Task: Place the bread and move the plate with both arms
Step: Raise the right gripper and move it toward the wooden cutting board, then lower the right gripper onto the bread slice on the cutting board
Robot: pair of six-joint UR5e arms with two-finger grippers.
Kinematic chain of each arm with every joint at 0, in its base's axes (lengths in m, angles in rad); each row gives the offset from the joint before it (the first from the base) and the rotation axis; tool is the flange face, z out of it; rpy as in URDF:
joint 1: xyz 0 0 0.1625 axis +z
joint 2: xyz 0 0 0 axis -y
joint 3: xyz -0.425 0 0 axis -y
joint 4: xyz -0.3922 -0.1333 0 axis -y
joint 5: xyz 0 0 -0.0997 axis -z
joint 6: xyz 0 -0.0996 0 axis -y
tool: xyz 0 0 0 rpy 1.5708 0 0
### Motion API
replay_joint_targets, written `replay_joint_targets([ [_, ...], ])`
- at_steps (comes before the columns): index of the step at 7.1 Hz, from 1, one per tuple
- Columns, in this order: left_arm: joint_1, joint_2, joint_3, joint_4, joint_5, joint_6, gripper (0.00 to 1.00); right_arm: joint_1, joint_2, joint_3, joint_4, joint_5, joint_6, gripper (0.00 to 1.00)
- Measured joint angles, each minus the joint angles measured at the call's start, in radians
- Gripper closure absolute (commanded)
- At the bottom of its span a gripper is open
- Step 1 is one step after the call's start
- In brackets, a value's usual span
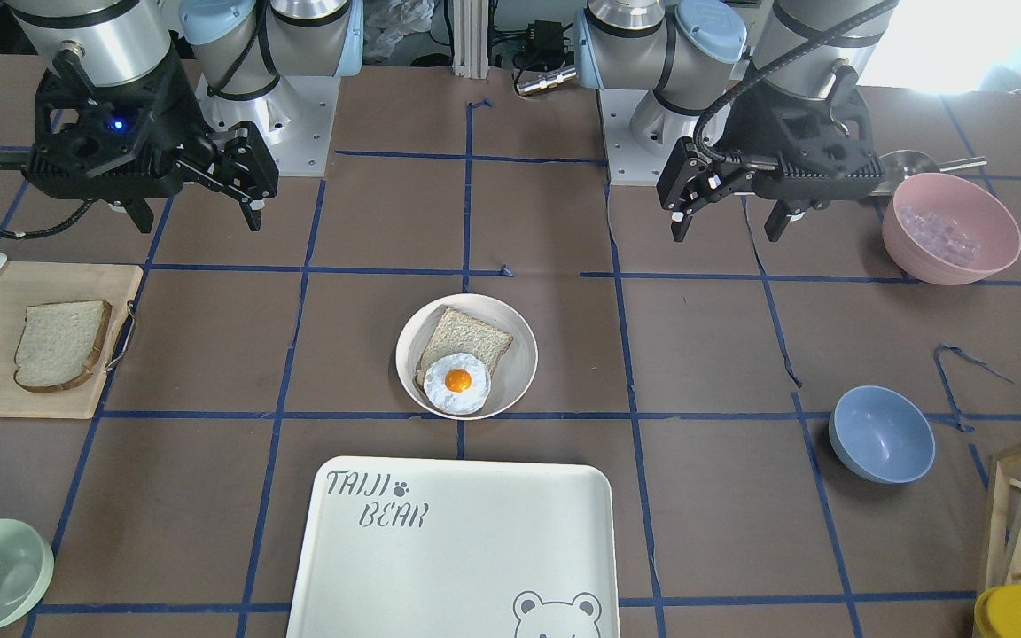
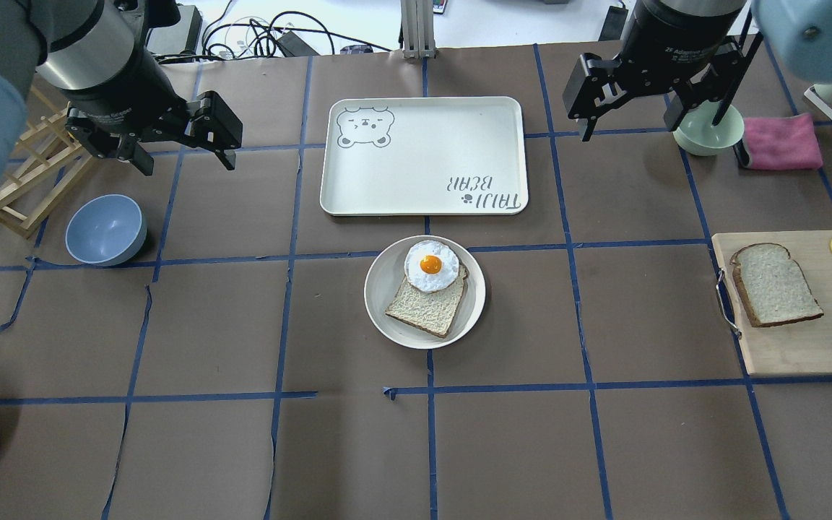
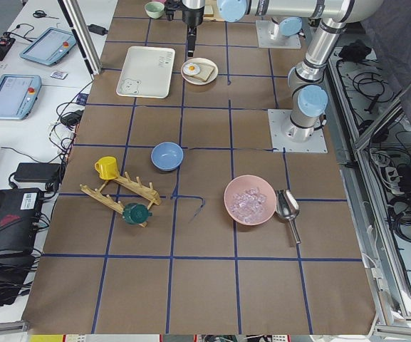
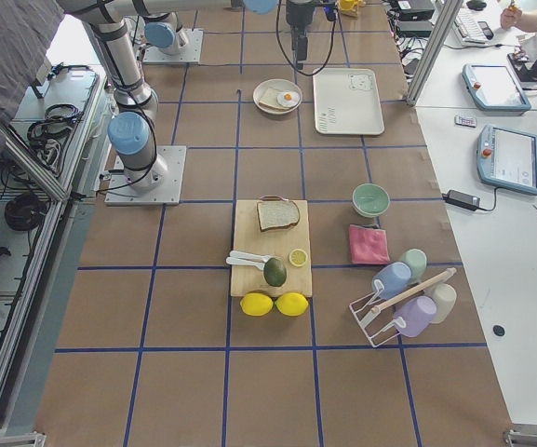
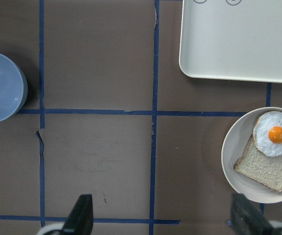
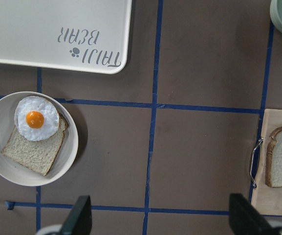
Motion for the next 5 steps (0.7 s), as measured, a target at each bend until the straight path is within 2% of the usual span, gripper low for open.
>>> replay_joint_targets([
  [2,-0.001,-0.001,-0.001,0.0,-0.003,0.0,0.0,-0.012,0.002,0.003,-0.01,-0.004,-0.018,0.0],
  [3,-0.001,-0.001,-0.001,0.001,-0.004,0.001,0.0,-0.055,0.006,0.005,-0.011,-0.002,-0.053,0.01],
  [5,-0.001,-0.001,-0.001,0.001,-0.003,0.001,0.0,-0.247,0.02,0.064,-0.02,0.045,-0.199,0.0],
])
